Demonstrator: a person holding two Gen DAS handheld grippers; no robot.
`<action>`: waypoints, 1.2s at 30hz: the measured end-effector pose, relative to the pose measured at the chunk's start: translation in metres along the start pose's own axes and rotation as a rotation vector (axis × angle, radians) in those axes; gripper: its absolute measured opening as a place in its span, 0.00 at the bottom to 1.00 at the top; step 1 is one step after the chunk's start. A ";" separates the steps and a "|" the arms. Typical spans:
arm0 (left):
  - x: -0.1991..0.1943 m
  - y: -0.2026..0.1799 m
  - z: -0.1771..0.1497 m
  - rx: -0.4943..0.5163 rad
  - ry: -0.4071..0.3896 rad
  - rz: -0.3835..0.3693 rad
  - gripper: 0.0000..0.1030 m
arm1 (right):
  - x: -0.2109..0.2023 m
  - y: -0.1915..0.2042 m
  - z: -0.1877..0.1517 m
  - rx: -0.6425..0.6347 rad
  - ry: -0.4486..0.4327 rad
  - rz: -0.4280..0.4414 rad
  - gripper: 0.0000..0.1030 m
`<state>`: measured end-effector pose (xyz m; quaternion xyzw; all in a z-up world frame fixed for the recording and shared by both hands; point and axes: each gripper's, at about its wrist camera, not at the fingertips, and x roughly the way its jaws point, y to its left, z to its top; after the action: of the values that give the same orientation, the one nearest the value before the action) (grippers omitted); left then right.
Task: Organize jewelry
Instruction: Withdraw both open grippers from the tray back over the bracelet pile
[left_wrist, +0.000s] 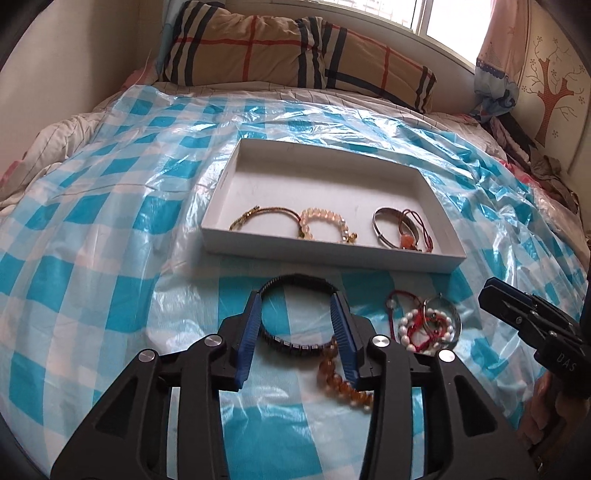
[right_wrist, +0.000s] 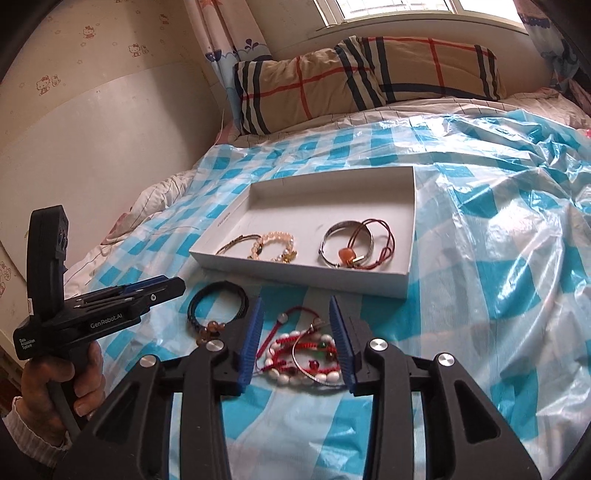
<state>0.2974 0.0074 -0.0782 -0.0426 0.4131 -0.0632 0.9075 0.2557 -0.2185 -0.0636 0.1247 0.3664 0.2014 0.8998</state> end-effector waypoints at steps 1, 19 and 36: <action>-0.002 0.001 -0.005 0.001 0.007 0.001 0.36 | -0.002 0.000 -0.004 0.004 0.002 -0.003 0.36; -0.007 -0.010 -0.026 0.032 0.048 -0.024 0.39 | 0.001 0.010 -0.021 -0.020 0.039 -0.026 0.36; 0.045 -0.100 -0.014 0.280 0.155 -0.256 0.50 | -0.017 -0.022 -0.022 0.054 0.016 -0.108 0.43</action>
<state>0.3085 -0.0987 -0.1083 0.0366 0.4603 -0.2380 0.8545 0.2352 -0.2443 -0.0764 0.1275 0.3849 0.1436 0.9028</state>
